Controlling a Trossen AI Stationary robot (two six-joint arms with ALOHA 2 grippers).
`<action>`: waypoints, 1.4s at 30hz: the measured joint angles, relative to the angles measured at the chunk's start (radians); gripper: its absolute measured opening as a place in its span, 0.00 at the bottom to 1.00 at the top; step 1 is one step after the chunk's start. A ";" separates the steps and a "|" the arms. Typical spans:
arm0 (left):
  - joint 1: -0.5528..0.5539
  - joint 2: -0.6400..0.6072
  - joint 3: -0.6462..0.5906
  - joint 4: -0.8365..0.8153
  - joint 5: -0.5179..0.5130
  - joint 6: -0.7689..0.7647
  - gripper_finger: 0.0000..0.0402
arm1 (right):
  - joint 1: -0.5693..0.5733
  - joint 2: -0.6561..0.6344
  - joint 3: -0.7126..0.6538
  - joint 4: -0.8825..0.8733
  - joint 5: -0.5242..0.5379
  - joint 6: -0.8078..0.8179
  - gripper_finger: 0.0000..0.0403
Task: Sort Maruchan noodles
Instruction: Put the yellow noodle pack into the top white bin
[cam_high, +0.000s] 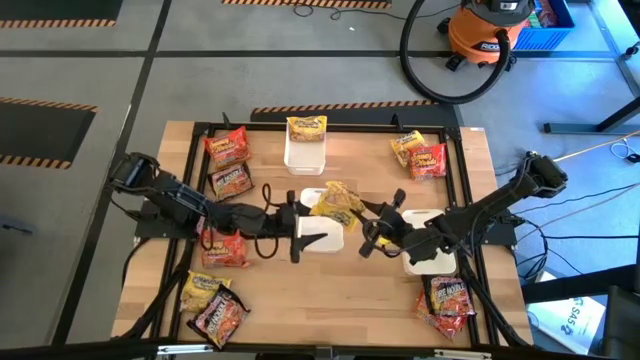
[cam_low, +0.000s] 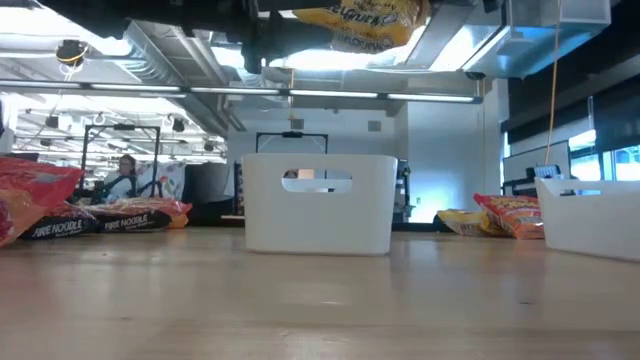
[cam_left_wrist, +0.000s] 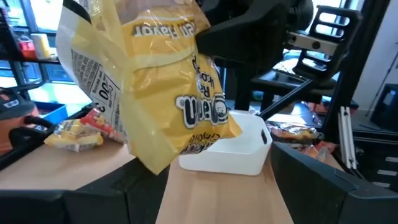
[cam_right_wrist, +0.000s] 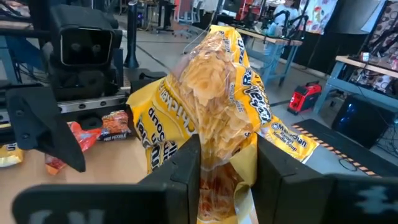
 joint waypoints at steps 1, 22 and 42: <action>0.003 0.000 0.000 0.005 0.006 0.003 0.67 | 0.000 0.000 0.000 0.006 0.001 -0.002 0.22; 0.013 -0.006 0.000 0.027 -0.017 0.023 0.67 | 0.021 -0.015 0.000 0.202 0.044 -0.229 0.22; 0.055 -0.006 0.000 0.279 0.114 0.049 0.67 | -0.060 0.054 0.000 0.398 -0.216 -0.225 0.22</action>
